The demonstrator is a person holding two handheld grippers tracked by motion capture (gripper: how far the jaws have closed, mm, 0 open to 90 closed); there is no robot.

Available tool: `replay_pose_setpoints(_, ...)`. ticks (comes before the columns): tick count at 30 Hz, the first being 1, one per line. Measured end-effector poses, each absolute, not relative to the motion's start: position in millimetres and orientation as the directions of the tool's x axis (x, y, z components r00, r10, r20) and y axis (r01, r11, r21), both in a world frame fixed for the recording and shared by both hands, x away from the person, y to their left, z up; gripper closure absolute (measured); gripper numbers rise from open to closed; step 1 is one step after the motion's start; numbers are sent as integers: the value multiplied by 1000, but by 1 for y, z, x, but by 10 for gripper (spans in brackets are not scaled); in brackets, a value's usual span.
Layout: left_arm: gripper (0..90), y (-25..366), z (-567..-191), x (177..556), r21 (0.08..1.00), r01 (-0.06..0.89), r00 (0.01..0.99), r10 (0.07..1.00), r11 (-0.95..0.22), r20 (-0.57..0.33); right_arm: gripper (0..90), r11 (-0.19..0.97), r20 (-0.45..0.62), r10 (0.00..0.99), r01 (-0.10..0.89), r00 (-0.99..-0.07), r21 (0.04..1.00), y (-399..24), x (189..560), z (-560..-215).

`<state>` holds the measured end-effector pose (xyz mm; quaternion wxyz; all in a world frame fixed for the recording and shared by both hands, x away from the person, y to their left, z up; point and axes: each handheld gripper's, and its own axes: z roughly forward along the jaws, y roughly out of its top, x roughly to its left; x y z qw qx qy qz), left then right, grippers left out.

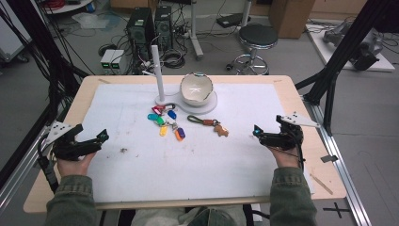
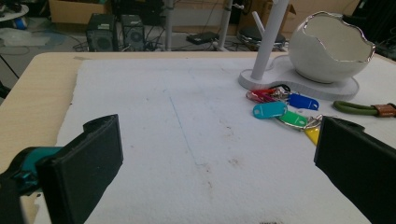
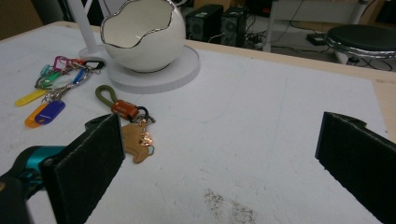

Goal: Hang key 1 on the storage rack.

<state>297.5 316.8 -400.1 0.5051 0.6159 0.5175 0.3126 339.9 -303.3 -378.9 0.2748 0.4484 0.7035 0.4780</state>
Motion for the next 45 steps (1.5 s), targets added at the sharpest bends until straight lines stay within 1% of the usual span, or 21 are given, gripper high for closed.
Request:
replay_pose_setpoints(3,16,317,-401,298,943,329,267,954,43,-137,3,148,51,882,379,-469,913,-298,347,-377)
replay_pose_setpoints(16,17,316,-402,298,939,341,261,956,40,-135,3,200,41,860,411,-508,889,-280,366,-373)
replay_pose_setpoints(21,17,316,-402,298,939,342,260,956,38,-133,3,222,51,847,440,-529,870,-272,379,-370)
replay_pose_setpoints(25,17,316,-403,299,938,345,263,955,41,-139,3,253,33,838,441,-545,861,-264,388,-369)
replay_pose_setpoints(31,17,315,-403,300,935,353,266,954,38,-139,3,272,41,826,461,-563,845,-252,401,-369)
replay_pose_setpoints(33,17,316,-403,300,935,353,267,953,39,-140,4,302,26,817,467,-576,831,-244,407,-366)
replay_pose_setpoints(34,17,316,-403,300,935,354,266,954,40,-141,6,310,17,812,456,-583,835,-241,408,-365)
replay_pose_setpoints(39,17,315,-403,301,935,351,265,952,53,-153,6,326,18,802,464,-597,824,-231,416,-363)
replay_pose_setpoints(45,17,313,-403,304,934,355,276,952,28,-133,6,344,18,792,471,-610,812,-222,423,-362)
